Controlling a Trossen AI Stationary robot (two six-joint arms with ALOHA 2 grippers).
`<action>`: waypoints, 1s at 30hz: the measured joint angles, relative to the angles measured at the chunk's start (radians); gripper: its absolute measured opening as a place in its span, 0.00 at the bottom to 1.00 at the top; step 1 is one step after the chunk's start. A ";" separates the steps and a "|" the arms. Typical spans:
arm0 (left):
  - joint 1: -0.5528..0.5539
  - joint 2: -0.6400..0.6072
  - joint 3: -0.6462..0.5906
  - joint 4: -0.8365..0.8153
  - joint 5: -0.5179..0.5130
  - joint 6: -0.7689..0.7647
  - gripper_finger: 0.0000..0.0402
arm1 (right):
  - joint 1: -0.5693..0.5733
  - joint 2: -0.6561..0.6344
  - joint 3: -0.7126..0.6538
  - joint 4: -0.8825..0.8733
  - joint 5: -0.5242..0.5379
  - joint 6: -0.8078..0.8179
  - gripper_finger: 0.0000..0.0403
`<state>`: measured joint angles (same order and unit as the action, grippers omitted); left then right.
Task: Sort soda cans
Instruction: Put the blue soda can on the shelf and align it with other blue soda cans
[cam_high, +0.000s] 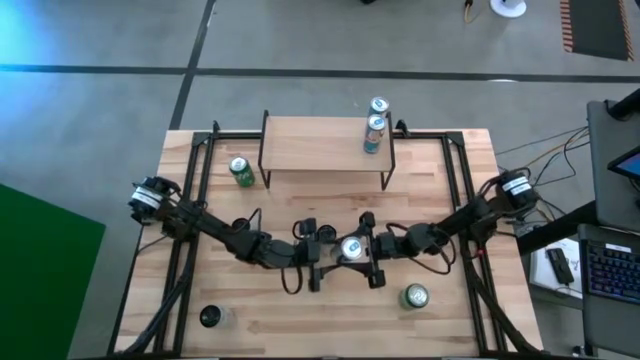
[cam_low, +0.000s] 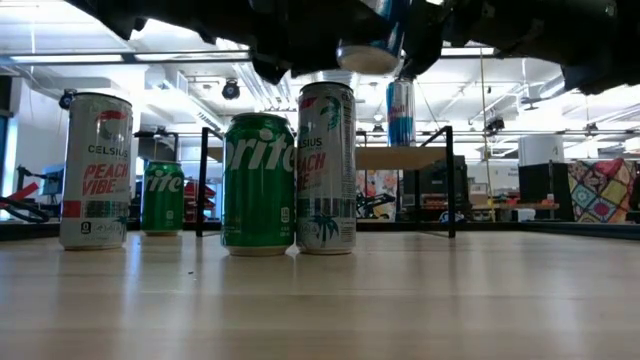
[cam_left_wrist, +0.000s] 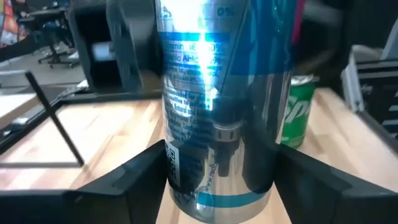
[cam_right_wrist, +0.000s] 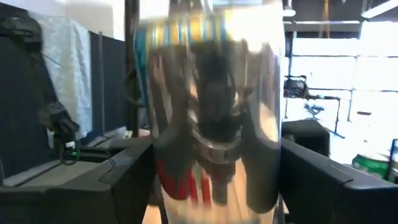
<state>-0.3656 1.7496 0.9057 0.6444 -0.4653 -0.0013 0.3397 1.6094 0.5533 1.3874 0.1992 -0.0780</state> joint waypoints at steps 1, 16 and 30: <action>0.001 0.000 0.000 -0.003 -0.001 0.000 0.64 | 0.000 -0.019 0.000 -0.041 0.022 0.000 0.73; 0.020 0.000 0.000 0.000 -0.050 -0.023 0.59 | 0.000 -0.318 0.001 -0.545 0.091 0.138 0.75; 0.026 0.002 0.003 -0.015 -0.050 -0.022 0.59 | 0.000 -0.329 0.001 -0.555 0.090 0.117 0.65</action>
<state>-0.3397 1.7521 0.9085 0.6293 -0.5150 -0.0234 0.3397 1.2801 0.5543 0.8323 0.2895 0.0385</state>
